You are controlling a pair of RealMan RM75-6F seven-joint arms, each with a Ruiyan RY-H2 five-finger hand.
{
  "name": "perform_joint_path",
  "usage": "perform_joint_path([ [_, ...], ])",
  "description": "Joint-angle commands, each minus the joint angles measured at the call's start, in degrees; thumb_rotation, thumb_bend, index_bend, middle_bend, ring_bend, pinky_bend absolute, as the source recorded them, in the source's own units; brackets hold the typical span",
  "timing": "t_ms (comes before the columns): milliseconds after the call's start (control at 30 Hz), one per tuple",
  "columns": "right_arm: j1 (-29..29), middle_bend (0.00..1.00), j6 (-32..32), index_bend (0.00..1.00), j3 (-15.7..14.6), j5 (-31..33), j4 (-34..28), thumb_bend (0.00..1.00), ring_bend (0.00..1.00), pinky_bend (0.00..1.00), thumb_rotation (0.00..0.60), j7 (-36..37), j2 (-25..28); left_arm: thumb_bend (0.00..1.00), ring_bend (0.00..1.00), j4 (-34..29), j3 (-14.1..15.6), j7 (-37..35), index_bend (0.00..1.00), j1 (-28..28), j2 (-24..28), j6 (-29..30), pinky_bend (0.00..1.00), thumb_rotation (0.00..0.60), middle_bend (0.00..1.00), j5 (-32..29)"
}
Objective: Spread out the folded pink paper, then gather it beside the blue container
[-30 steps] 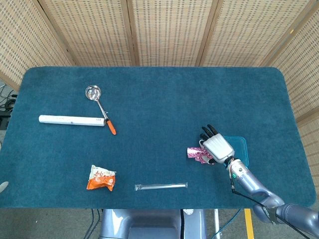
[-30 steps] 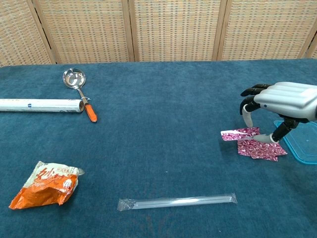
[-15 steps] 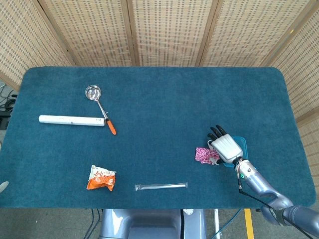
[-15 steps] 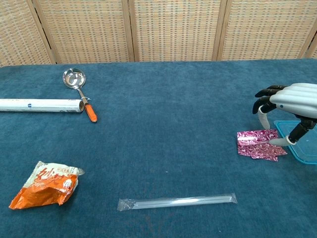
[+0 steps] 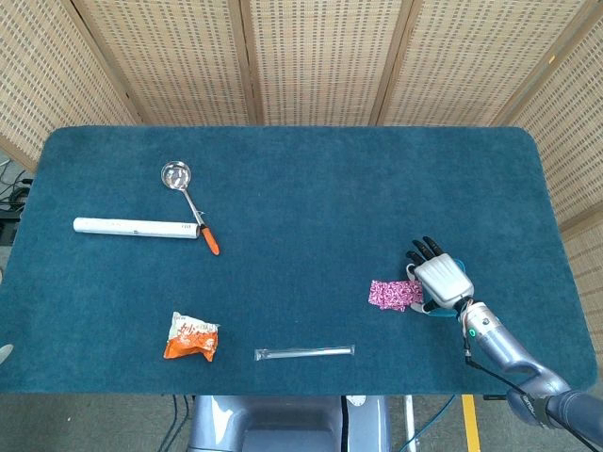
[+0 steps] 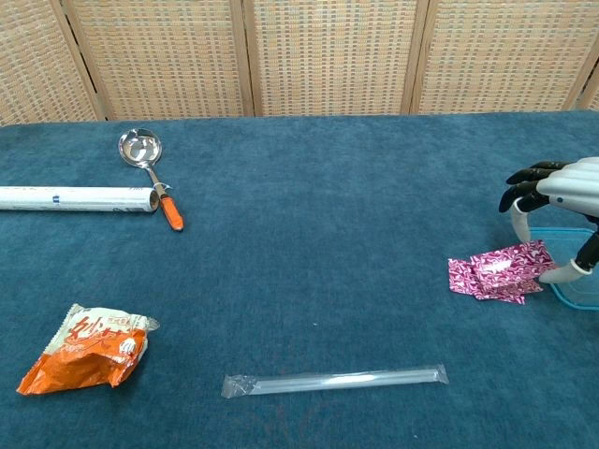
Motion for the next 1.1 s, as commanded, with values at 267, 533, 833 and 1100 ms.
perform_joint_path([
  [267,-0.1,0.17,-0.7,0.4,0.3,0.4,0.0,0.15,0.0,0.0,0.6,-0.3,-0.1,0.02,0.0,-0.3,-0.1,0.4,0.0,-0.3,0.0,-0.3,0.0,0.6,0.0,0.2],
  [533,0.2,0.17,-1.3,0.39,1.0,0.9,-0.3,0.14,0.0,0.0,0.6,-1.4,-0.5,0.02,0.0,-0.2,-0.2,0.2,0.0,-0.5,0.1,-0.7,0.0,0.6,0.0,-0.1],
  [833,-0.1,0.17,0.2,0.37,2.5,1.8,-4.6,0.16,0.0,0.0,0.6,-2.6,2.2,0.03,0.0,0.3,-0.4,0.6,0.0,-0.5,-0.5,-0.2,0.0,0.6,0.0,-0.1],
  [1100,-4.1,0.2,7.8,0.37,6.0,6.4,-12.9,0.34,0.0,0.0,0.6,-5.7,6.1,0.03,0.0,1.4,-0.7,1.2,0.0,-0.2,-2.1,1.0,0.0,0.6,0.0,0.1],
])
